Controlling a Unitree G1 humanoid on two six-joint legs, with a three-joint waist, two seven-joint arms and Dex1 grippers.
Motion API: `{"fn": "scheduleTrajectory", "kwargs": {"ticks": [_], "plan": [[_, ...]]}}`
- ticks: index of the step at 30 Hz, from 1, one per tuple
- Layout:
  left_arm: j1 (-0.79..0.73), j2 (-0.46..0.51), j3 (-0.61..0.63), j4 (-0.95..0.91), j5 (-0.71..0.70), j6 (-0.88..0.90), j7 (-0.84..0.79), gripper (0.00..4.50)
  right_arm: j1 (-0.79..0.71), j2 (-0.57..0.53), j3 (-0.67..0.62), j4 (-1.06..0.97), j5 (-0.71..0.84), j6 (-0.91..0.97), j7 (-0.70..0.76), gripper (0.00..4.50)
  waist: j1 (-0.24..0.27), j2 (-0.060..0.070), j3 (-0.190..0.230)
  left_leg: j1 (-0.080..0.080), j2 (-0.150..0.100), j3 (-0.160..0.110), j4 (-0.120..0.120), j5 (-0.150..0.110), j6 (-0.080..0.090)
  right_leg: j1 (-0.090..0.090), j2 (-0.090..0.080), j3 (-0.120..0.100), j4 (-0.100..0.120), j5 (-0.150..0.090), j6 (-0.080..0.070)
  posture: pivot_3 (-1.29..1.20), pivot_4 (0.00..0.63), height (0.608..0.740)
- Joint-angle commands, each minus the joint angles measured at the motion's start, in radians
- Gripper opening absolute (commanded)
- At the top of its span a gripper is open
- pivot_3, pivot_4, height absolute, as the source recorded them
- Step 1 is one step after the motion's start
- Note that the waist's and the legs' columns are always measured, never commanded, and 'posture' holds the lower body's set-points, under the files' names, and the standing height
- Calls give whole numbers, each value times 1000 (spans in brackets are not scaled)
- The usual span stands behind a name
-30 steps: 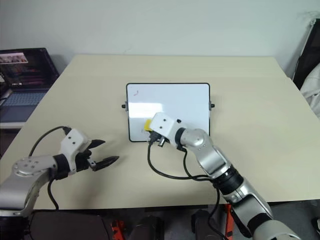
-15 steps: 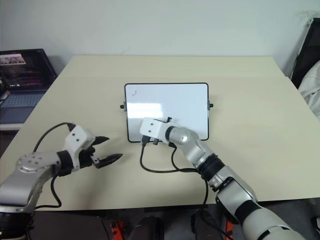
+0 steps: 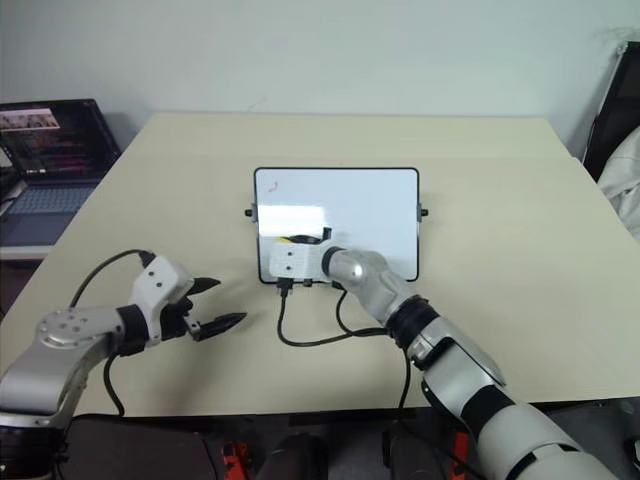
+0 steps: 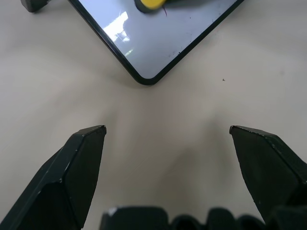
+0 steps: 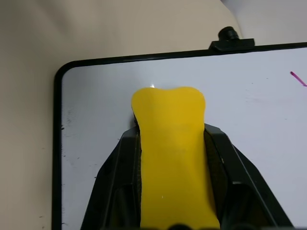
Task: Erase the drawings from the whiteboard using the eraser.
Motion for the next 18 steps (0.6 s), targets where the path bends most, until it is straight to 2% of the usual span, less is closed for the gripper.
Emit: {"fn": "scheduleTrajectory", "kwargs": {"ticks": [1, 6, 8, 18], "plan": [[-1, 14, 13, -25, -4, -6, -7, 4500, 65, -71, 33, -30, -40, 12, 95, 1309, 1, 0, 0, 0, 0, 0, 0, 0, 0, 0, 0, 0, 0, 0, 0, 0, 150, 740], [-9, 13, 5, -17, -2, -9, -14, 4500, 14, -86, -78, 2, -29, 36, -60, 1308, 1, 0, 0, 2, 0, 0, 1, 1, 1, 1, 0, 0, 1, 0, 0, 0, 150, 740], [-14, 12, 2, -14, 0, -10, -17, 4500, -2, -101, -95, 24, -25, 37, -72, 1308, 3, 0, 0, 2, 0, 0, 1, 2, 3, 1, 0, 0, 1, 0, 0, 0, 150, 740], [-37, 7, -12, 7, 3, -19, -25, 4500, 74, -150, 14, -53, -80, -27, 107, 1308, 2, -1, -1, 4, 0, 1, 0, 5, 6, 3, 0, 1, 1, 2, -1, 0, 150, 740]]}}
